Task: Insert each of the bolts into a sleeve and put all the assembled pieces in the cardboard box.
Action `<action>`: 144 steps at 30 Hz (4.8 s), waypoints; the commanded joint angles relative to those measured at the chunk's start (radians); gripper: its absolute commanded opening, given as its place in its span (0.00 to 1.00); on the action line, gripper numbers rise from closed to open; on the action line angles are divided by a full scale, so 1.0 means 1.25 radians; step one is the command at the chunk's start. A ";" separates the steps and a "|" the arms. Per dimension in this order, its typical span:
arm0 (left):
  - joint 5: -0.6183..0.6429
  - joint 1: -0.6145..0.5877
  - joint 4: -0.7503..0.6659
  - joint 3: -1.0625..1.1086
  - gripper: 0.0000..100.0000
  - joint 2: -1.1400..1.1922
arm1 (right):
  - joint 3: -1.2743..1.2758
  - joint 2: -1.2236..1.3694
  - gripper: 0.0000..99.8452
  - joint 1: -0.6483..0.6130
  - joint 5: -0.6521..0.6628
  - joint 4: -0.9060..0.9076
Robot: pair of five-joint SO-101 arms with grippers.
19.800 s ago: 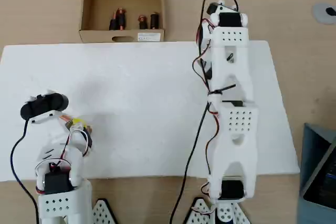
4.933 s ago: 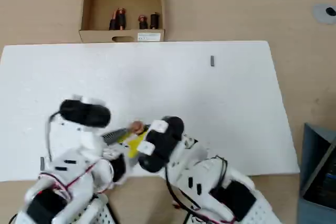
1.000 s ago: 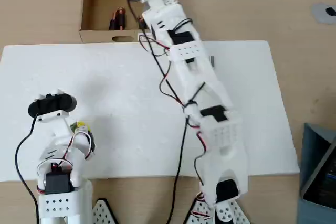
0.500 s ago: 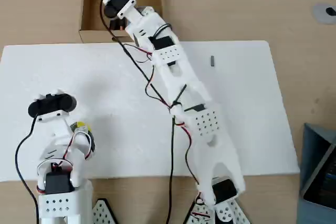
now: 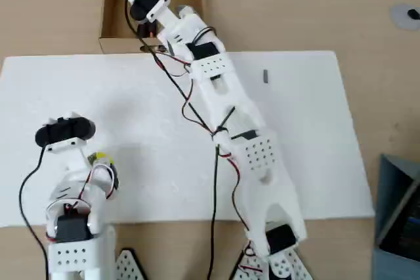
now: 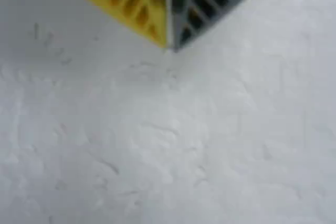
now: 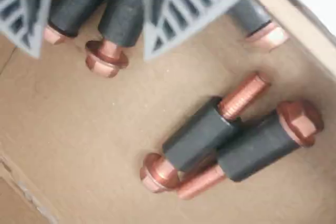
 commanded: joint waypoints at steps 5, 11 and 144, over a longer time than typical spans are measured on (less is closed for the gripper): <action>-0.001 -0.004 -0.012 -0.009 0.00 -0.007 | -0.091 -0.052 0.15 -0.007 0.002 0.069; -0.001 -0.004 -0.012 -0.009 0.00 -0.007 | -0.177 -0.091 0.05 -0.003 0.002 0.174; -0.001 -0.004 -0.012 -0.009 0.00 -0.007 | 1.956 -2.284 0.01 0.361 -0.259 0.476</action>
